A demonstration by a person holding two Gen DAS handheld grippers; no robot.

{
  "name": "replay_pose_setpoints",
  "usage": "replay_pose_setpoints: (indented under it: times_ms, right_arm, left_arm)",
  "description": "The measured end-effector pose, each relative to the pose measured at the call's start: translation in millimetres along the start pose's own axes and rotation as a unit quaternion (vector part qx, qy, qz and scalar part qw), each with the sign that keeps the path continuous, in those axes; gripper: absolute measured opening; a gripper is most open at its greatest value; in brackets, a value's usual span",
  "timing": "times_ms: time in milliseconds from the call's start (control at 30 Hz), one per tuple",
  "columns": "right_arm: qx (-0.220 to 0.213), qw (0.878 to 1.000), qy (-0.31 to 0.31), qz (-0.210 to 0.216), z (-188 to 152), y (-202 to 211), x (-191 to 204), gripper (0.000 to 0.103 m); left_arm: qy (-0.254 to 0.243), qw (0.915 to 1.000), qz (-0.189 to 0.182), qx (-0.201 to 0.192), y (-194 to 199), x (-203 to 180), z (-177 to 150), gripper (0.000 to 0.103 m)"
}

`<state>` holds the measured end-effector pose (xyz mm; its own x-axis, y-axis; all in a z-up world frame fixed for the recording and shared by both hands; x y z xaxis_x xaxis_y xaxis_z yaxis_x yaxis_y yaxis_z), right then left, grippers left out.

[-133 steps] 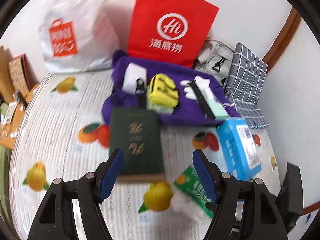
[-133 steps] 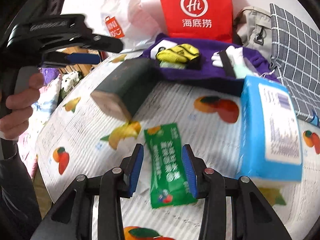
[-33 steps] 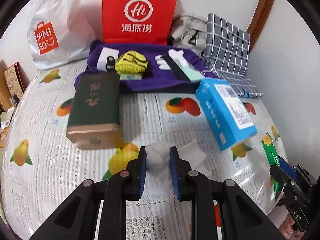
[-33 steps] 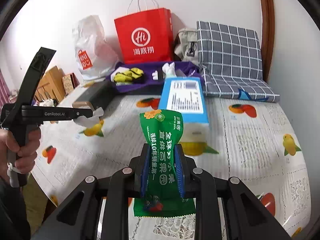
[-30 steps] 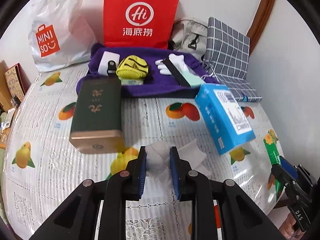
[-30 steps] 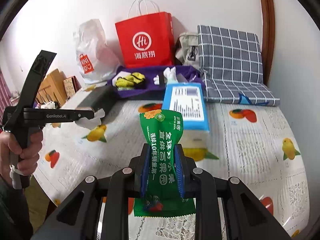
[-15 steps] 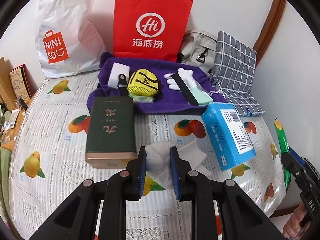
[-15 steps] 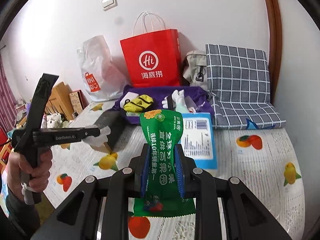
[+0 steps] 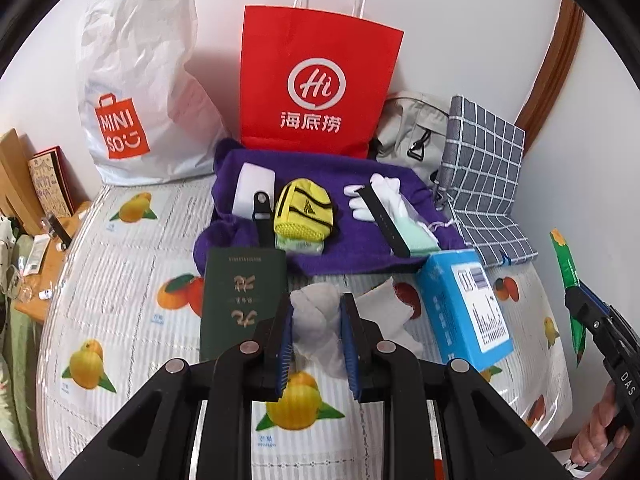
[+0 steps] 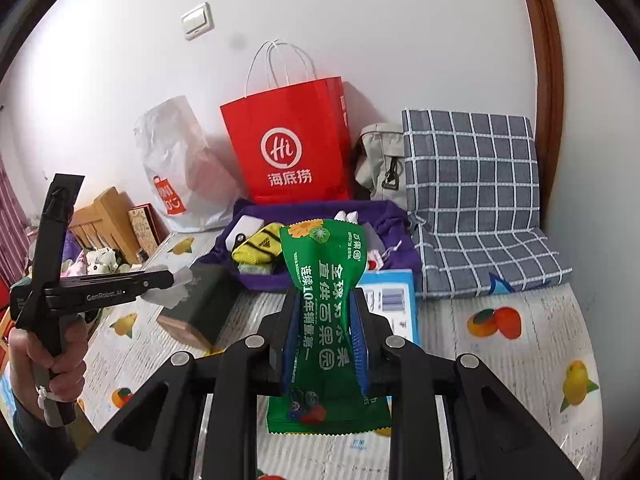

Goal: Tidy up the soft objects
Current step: 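Carry the white tissue with the left tool while the right tool carries the green packet toward the towel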

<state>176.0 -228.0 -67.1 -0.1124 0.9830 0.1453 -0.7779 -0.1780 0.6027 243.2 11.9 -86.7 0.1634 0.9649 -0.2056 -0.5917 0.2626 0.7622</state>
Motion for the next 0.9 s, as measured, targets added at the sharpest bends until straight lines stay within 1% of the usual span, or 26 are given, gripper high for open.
replay_pose_setpoints:
  times_ms: [400, 767, 900]
  right_arm:
    - [-0.018, 1.0, 0.003, 0.003, 36.6, -24.1, 3.5, 0.024]
    - [-0.024, 1.0, -0.004, 0.004, 61.0, -51.4, 0.1, 0.024]
    - [-0.027, 1.0, 0.004, 0.001, 71.5, -61.7, 3.2, 0.024]
  left_arm:
    - [0.003, 0.9999, 0.006, -0.014, -6.4, -0.2, 33.7, 0.021]
    - [0.019, 0.9995, 0.012, -0.02, -22.6, 13.7, 60.8, 0.021]
    - [0.021, 0.9995, 0.015, -0.017, -32.2, 15.5, 69.0, 0.021]
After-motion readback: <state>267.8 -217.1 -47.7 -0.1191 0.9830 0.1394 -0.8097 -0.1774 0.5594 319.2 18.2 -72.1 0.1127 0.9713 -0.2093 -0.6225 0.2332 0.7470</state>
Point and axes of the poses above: each gripper's, at about its wrist camera, not at the fingertips, and y roughly against the way its jaws point, x to its left, z to its top, the point moved 2 cm from there along -y, roughly the way its jaws point, and after that the axes turned 4 degrees about -z, right-handed, at the moved point
